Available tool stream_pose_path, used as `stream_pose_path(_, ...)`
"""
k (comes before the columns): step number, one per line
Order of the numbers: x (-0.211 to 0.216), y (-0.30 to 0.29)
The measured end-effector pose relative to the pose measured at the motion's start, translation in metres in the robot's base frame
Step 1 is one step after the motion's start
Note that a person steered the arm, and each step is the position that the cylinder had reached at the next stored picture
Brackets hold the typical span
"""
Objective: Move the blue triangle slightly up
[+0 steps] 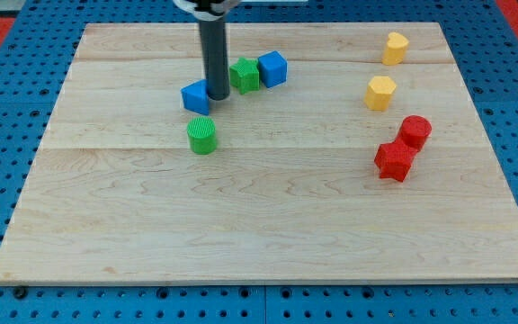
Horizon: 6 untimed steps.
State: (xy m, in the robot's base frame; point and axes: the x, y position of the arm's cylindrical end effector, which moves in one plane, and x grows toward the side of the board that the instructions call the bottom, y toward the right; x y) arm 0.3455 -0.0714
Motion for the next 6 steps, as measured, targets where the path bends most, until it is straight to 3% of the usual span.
stream_pose_path(1, 0.052, 0.014)
stream_pose_path(2, 0.046, -0.039)
stream_pose_path(3, 0.022, -0.051)
stream_pose_path(5, 0.023, -0.028)
stream_pose_path(6, 0.0, -0.035)
